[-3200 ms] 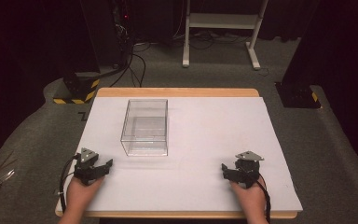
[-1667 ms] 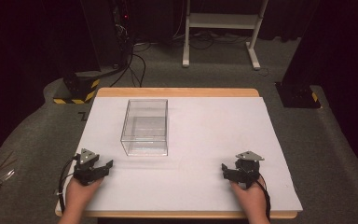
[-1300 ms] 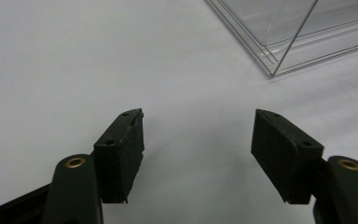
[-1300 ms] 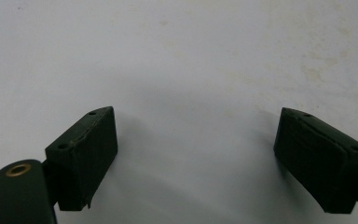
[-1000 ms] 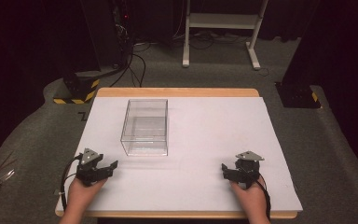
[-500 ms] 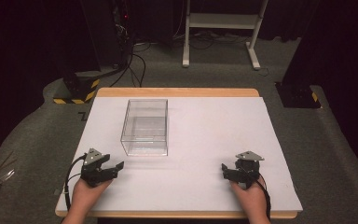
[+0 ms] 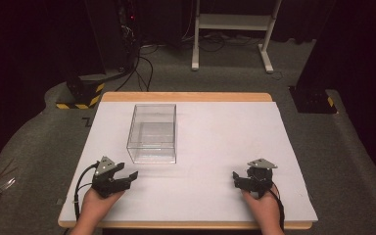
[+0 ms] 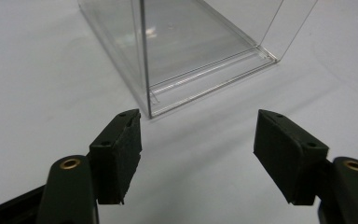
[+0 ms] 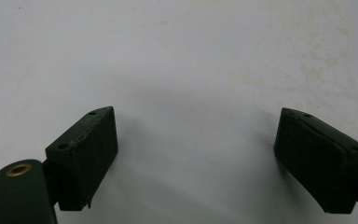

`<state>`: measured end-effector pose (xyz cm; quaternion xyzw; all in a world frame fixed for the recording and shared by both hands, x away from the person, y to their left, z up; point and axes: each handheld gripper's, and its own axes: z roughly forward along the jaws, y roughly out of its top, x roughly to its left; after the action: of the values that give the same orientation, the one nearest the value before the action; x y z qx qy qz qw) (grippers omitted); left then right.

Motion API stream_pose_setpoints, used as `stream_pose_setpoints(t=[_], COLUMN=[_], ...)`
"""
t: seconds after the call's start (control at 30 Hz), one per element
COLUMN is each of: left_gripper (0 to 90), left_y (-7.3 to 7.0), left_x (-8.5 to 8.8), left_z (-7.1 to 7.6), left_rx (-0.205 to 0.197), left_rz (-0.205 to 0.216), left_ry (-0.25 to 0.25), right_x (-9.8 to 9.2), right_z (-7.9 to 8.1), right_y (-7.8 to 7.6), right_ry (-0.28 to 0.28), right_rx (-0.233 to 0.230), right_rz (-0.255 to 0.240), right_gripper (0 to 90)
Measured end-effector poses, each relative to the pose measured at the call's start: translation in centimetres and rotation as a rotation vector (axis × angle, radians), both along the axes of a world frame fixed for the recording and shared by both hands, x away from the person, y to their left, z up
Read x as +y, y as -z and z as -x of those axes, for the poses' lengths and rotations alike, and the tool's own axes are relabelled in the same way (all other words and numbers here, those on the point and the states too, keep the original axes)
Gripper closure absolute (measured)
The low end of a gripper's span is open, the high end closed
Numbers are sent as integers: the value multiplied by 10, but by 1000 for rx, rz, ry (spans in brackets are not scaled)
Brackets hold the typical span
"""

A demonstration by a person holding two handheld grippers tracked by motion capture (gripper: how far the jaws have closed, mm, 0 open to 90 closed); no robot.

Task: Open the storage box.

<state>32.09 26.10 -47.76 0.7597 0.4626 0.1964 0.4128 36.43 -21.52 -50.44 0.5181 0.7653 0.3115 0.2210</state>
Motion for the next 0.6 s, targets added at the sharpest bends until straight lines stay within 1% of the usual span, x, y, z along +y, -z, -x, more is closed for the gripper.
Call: stream_pose_setpoints(t=[0.23, 0.3, 0.37, 0.4, 0.47, 0.53, 0.57, 0.6], left_gripper=[374, 380, 405, 417, 436, 441, 442, 444], left_y=[-6, -6, -8, -9, -10, -11, -12, -12], left_x=[-11, -13, -15, -16, -16, -17, -17, -17], left_z=[2, 2, 2, 1, 1, 0, 0, 0], left_rx=[-20, -18, -23, -24, -28, -35, -42, -42], left_rz=[11, 15, 15, 28, 33, 38, 52, 52], left_ry=[16, 13, 12, 6, 5, 13, 25, 25], right_x=[0, 0, 0, 0, 0, 0, 0, 0], right_z=[0, 0, 0, 0, 0, 0, 0, 0], right_y=[0, 0, 0, 0, 0, 0, 0, 0], right_ry=[0, 1, 1, -1, -1, -1, -1, -1], right_rx=[-1, 0, 0, -2, -2, -1, -1, -1], right_rz=[0, 0, 0, 2, 1, 1, 1, 1], right_gripper=[134, 134, 134, 134, 134, 134, 134, 134])
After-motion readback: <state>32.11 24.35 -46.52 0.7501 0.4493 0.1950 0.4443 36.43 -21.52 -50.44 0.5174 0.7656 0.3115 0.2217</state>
